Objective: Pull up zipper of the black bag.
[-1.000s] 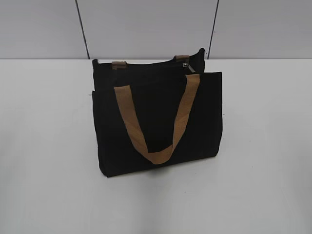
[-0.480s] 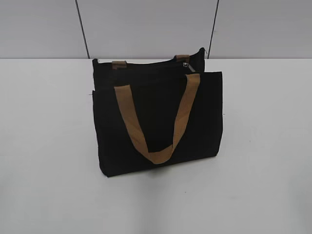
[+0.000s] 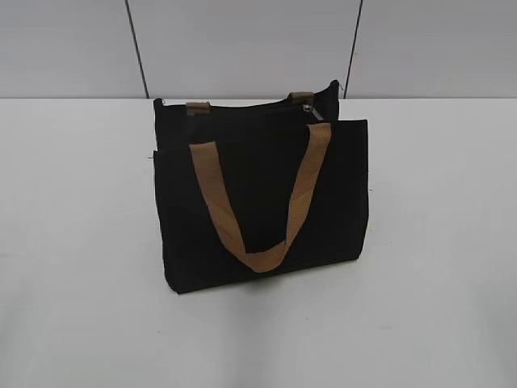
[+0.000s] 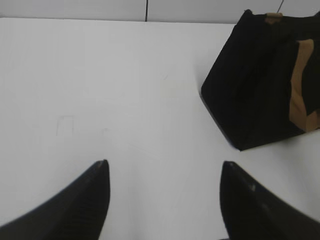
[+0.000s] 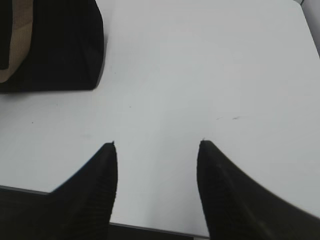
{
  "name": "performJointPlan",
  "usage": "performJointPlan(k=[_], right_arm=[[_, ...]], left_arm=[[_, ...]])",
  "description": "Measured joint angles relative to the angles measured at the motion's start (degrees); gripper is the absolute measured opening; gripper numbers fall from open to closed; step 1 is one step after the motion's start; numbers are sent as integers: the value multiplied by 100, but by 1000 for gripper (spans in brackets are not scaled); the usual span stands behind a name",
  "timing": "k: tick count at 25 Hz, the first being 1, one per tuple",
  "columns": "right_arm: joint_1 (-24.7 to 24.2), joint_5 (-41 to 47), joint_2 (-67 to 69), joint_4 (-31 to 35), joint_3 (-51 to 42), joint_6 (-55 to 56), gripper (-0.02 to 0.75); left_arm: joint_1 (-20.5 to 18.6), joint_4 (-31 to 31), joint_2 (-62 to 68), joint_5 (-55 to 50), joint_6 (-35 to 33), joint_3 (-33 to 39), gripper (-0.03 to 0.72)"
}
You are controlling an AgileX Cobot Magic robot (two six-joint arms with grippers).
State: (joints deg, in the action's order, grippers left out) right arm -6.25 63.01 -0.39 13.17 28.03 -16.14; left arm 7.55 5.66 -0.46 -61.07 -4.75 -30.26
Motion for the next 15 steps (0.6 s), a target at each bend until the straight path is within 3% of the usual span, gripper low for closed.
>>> performJointPlan(k=[15], right_arm=[[6, 0, 0, 39, -11, 0, 403]], left_arm=[[0, 22, -6, 24, -4, 0, 519]])
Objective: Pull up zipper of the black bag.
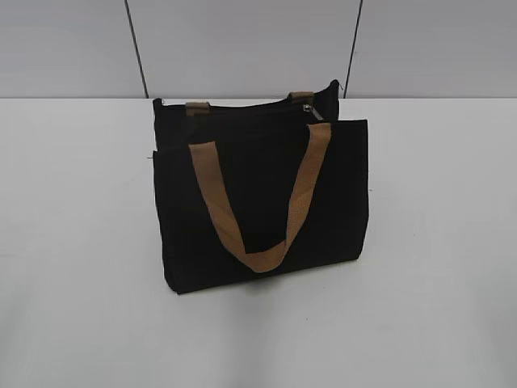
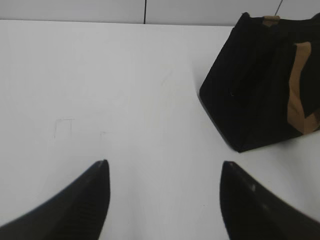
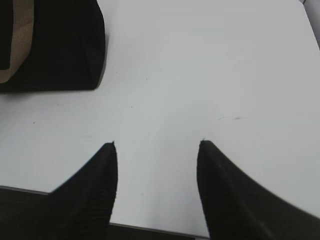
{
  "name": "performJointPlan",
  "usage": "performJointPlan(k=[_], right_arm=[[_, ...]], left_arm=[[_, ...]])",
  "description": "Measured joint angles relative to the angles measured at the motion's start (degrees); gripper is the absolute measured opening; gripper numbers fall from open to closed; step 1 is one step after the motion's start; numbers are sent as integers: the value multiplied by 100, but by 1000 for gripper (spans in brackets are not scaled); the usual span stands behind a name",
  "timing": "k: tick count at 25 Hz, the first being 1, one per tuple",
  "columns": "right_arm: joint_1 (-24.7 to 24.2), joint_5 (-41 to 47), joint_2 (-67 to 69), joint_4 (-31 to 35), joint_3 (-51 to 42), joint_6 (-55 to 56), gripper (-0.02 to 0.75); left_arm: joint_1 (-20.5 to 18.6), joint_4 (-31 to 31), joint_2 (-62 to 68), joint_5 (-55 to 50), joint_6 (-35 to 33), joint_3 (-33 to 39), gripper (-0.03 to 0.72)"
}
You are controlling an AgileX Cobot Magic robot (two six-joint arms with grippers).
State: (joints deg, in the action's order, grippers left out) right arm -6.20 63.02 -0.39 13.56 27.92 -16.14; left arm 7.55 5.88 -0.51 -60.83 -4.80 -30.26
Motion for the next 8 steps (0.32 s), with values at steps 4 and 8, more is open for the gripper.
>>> performJointPlan(k=[4, 8], right_arm=[[0, 0, 0, 0, 0, 0, 402], [0, 0, 0, 0, 0, 0, 402]], left_arm=[[0, 0, 0, 0, 0, 0, 519], [0, 5, 0, 0, 0, 0, 519]])
